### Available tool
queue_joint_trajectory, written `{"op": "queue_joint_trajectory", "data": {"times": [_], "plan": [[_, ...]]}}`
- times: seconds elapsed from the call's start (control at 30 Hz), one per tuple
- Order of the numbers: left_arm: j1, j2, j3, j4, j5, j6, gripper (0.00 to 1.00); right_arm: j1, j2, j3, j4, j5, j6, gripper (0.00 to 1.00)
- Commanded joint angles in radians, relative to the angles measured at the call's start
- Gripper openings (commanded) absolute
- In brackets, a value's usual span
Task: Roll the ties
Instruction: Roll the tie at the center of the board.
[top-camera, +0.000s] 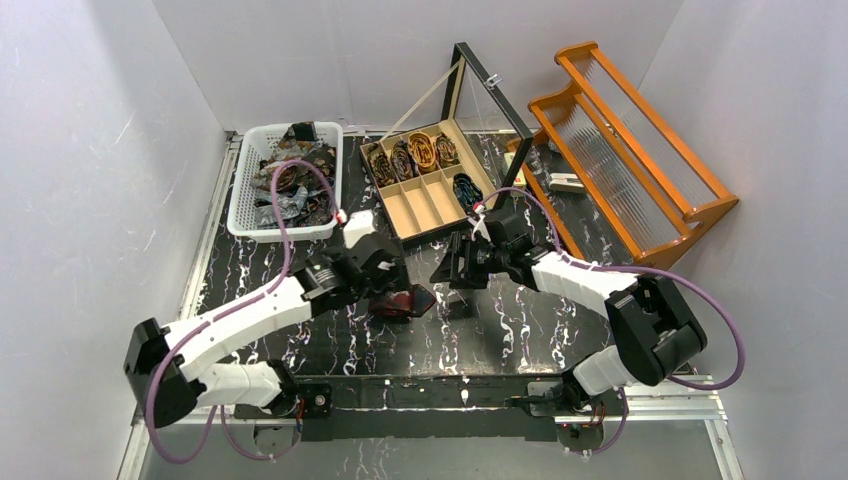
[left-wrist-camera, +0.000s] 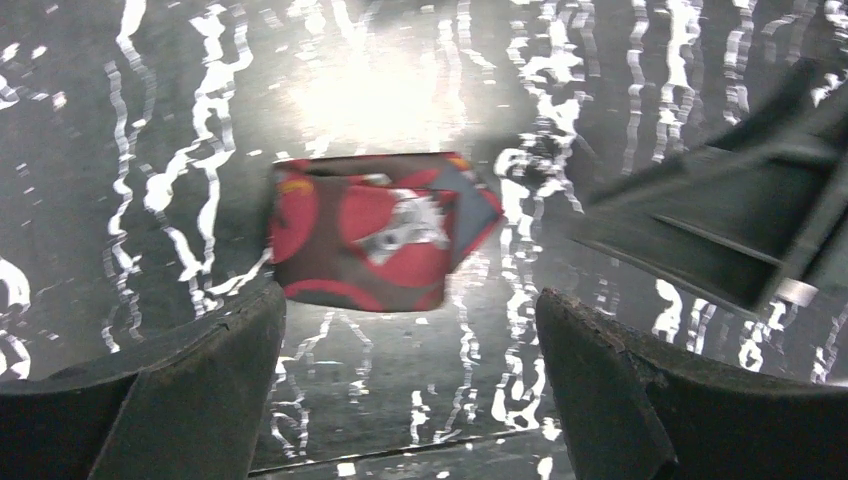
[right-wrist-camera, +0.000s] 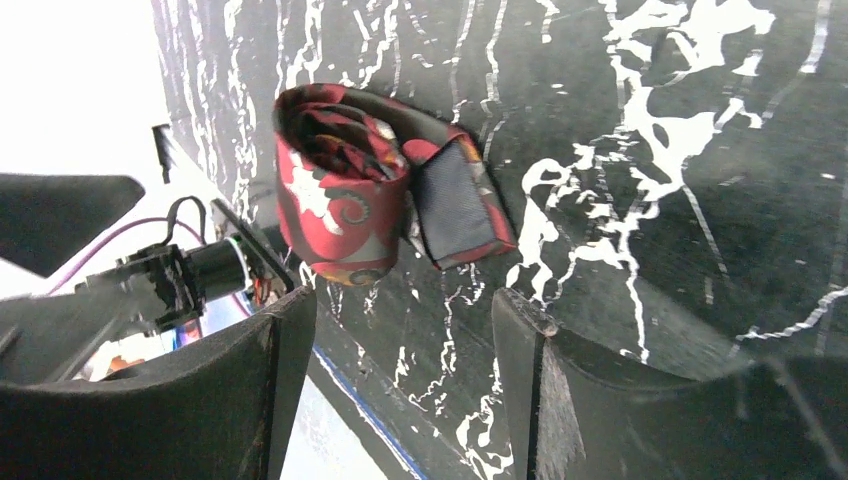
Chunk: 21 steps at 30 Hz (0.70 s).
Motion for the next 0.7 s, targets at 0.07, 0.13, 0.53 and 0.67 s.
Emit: {"op": "queue_joint_trajectory", "data": {"times": [0.07,0.13,0.53,0.67], "plan": [[0.151,-0.182,-0.198,0.022,0.083,-0.028,0.96,0.086,0.042,0.038,0.084,-0.054,0.029,0.73],[0.193,-0.228,-0.249,0.041,0.118,-0.021,0.98,0.118,0.073,0.060,0.074,-0.034,0.040,0.71],[0.403,-0.302,-0.408,0.176,0.385,0.008,0.98,0.199,0.215,0.176,0.003,-0.006,0.029,0.57],[0.408,-0.282,-0.451,0.228,0.431,0.002,0.98,0.199,0.272,0.246,-0.055,-0.009,-0.011,0.46]]}}
